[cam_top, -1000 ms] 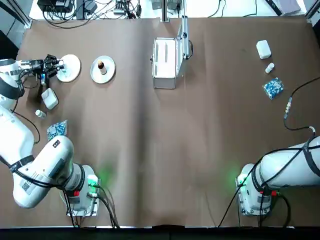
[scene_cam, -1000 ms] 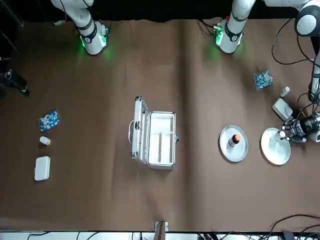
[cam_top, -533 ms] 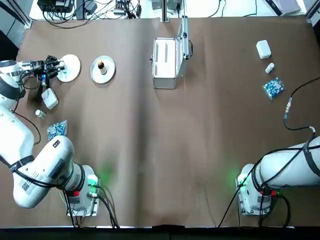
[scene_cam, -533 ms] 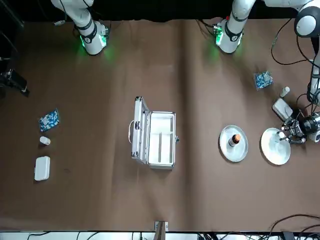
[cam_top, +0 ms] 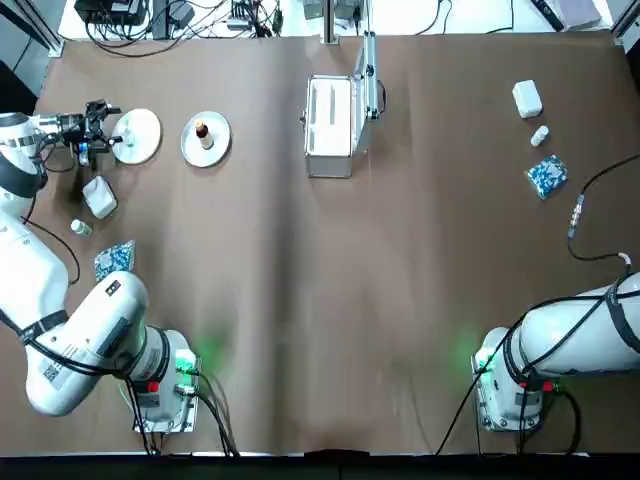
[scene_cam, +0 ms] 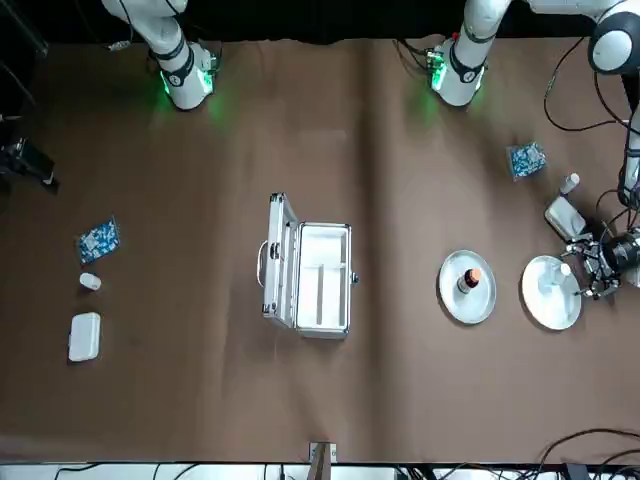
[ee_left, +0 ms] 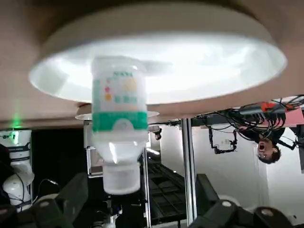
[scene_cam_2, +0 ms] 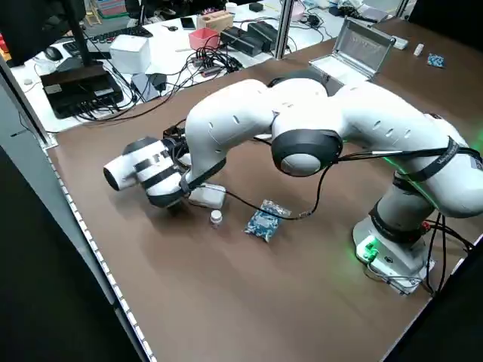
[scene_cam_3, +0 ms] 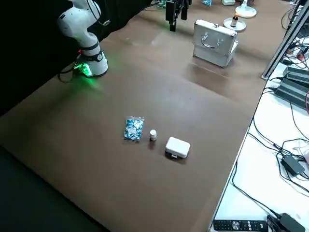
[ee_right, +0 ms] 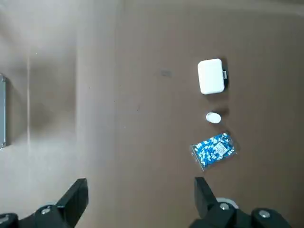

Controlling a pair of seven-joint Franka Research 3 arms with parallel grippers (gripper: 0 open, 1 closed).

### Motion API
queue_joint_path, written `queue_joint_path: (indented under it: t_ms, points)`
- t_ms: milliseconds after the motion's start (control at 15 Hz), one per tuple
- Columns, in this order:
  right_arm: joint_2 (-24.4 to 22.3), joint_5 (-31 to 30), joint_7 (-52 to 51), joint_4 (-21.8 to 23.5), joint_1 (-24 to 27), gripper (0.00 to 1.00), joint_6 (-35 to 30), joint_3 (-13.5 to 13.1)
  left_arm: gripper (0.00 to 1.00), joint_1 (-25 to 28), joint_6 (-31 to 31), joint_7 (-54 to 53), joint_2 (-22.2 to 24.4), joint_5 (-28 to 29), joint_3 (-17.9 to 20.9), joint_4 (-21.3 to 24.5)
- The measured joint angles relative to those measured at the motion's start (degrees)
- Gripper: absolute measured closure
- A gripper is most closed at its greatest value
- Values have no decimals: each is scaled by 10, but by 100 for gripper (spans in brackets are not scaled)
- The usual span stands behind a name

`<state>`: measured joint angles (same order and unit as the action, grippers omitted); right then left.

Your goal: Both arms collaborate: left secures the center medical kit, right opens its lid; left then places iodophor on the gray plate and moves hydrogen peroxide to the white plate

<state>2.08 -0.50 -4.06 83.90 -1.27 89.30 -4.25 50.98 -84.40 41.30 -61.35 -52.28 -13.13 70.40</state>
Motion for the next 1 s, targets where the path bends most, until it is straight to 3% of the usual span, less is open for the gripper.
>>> queue_joint_path:
  t_ms: [333,733,1000]
  points:
    - [0,0,0,0,0,1,0,0,0,-32,0,0,81,85,-10,-5]
    - [0,0,0,0,0,1,0,0,0,-149,0,8,151,153,-10,-5]
    - [0,0,0,0,0,1,0,0,0,-222,-2,9,183,227,-10,-6]
